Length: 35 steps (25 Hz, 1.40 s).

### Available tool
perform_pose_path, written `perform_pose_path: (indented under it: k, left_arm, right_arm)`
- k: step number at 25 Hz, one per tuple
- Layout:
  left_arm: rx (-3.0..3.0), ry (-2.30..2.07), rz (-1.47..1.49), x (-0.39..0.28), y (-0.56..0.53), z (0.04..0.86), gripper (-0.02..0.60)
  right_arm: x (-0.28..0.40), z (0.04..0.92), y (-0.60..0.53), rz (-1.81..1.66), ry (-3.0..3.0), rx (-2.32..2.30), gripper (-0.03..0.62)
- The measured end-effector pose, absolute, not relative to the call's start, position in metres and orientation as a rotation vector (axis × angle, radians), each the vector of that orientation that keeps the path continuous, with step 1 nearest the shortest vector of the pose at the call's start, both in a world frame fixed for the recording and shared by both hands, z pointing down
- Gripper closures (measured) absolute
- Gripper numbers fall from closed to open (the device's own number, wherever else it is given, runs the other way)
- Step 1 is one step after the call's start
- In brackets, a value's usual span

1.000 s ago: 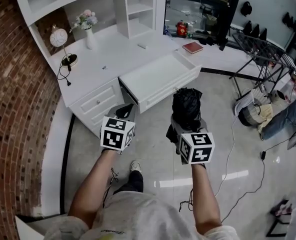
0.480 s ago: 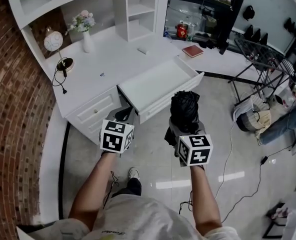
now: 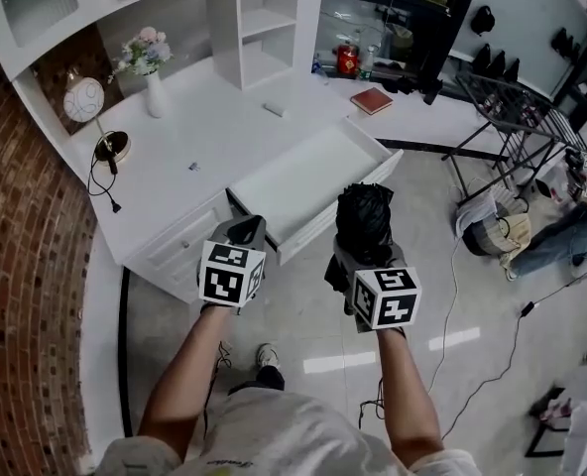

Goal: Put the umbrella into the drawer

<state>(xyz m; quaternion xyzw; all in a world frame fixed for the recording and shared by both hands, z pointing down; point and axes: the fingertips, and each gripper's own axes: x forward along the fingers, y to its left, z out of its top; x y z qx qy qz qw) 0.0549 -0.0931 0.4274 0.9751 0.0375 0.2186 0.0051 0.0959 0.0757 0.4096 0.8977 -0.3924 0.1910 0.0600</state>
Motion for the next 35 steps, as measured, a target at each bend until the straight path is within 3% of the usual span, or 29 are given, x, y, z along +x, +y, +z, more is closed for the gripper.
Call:
perform_pose_path:
  k: [35]
  left_arm:
    - [3.033, 0.255, 0.680, 0.124, -0.148, 0.438, 0.588]
  right_arm:
    - [0.152, 0.415, 0.014, 0.593, -1.098, 2.745, 0.339]
